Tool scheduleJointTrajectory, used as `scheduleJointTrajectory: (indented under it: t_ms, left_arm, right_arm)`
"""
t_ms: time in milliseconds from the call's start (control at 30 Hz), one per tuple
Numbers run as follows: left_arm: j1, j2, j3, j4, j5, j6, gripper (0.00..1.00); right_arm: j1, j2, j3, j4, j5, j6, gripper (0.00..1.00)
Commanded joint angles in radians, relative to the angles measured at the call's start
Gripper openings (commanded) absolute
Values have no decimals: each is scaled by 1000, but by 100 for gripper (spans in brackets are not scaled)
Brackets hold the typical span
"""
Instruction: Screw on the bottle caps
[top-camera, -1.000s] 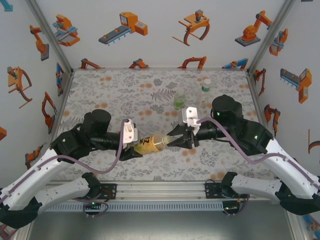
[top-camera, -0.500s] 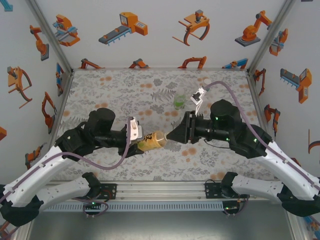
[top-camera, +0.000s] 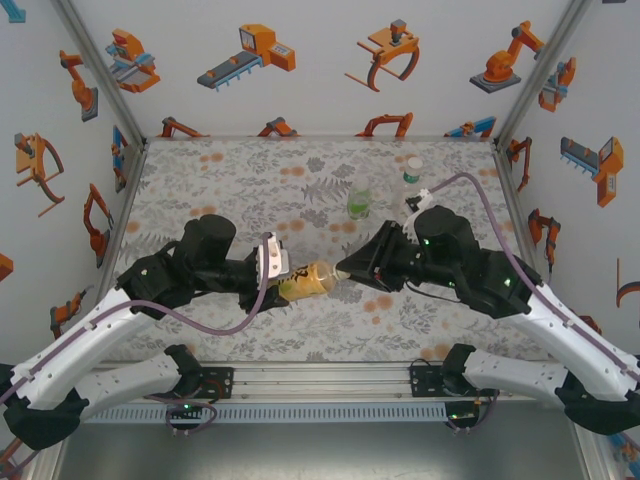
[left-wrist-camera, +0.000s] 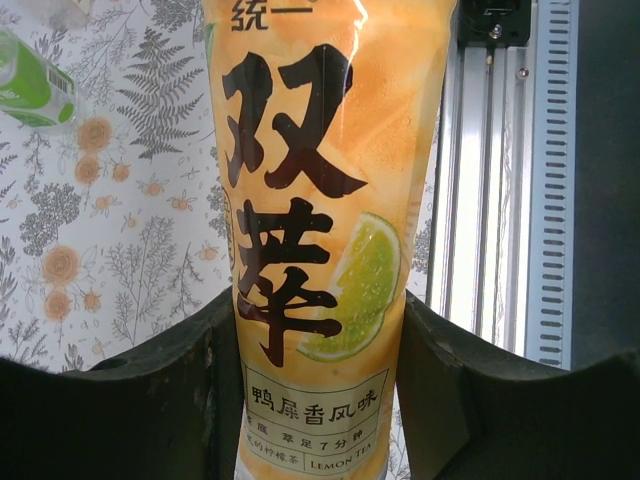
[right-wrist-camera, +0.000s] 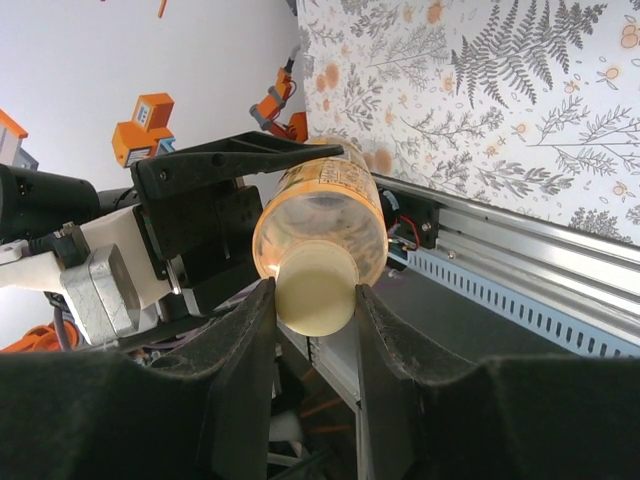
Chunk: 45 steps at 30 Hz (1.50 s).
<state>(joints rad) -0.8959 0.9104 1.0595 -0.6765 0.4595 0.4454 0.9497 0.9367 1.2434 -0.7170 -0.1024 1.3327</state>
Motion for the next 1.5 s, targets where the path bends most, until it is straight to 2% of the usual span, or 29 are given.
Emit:
scheduleJointTrajectory:
  t_ms: [0,133,200,333,400,600,833,1067,1200,1467]
  left_arm:
    - [-6,-20,11,31,65,28,0]
    - [-5,-23,11,28,68,23,0]
    - [-5,-27,11,28,73,21,0]
    - [-6,-30,11,23,80,15,0]
    - [-6,-34,11,23,84,17,0]
    - [-6,-37,22,5,115,22,0]
    - [-6,-43,23,5,140,14,0]
    - [-6,-51,24,4,158,13,0]
    - [-6,-58,23,4,159,9,0]
    - [-6,-64,19,3,158,7,0]
  right_arm:
    - [-2,21,42,2,49,-118,30]
    - [-2,13,69,45,28,-343,52]
    - [-2,10,92,52,19,-454,58]
    - [-2,3,124,91,-32,-705,59]
    - [-2,2,131,107,-70,-821,56]
    - [-2,32,179,97,-324,-1242,53]
    - [-2,79,262,-36,-543,-1651,51]
    - [-2,77,236,-53,-559,-1797,53]
    - [-2,82,220,-49,-564,-1799,53]
    - [-2,60,154,14,-563,-1759,46]
